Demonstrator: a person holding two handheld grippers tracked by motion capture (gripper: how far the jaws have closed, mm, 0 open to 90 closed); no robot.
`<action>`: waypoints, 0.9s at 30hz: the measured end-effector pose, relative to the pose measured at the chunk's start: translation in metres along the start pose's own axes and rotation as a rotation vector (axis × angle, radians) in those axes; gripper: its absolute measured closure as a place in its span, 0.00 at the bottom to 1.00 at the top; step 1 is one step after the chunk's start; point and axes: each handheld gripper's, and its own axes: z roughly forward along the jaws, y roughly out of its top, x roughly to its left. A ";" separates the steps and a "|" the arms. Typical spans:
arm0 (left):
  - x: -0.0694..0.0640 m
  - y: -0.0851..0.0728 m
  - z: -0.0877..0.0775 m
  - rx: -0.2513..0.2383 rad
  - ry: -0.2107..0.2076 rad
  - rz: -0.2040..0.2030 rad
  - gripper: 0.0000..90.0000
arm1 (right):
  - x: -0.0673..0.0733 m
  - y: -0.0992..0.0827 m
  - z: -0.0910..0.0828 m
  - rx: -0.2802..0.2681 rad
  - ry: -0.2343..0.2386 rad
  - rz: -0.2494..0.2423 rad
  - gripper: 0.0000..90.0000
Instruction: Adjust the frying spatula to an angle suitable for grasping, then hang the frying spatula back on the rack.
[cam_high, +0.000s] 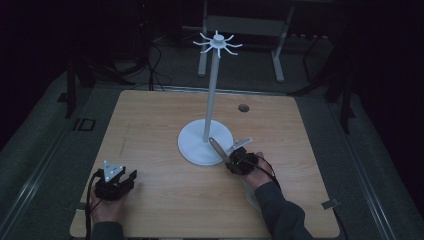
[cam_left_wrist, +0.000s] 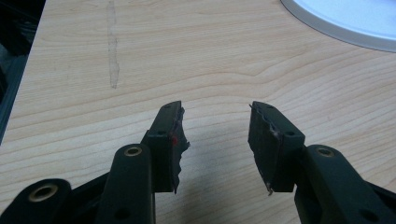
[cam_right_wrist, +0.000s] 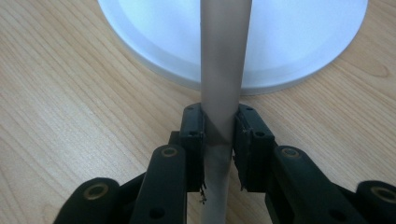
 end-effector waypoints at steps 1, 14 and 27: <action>0.000 0.000 -0.001 -0.001 0.001 0.000 0.61 | 0.000 0.000 -0.002 -0.008 -0.001 0.002 0.83; 0.000 0.000 -0.001 -0.004 0.005 -0.005 0.61 | -0.006 0.001 -0.021 -0.086 -0.006 0.018 0.83; 0.001 0.000 -0.002 -0.008 0.006 -0.007 0.60 | -0.009 0.004 -0.038 -0.155 -0.018 0.028 0.83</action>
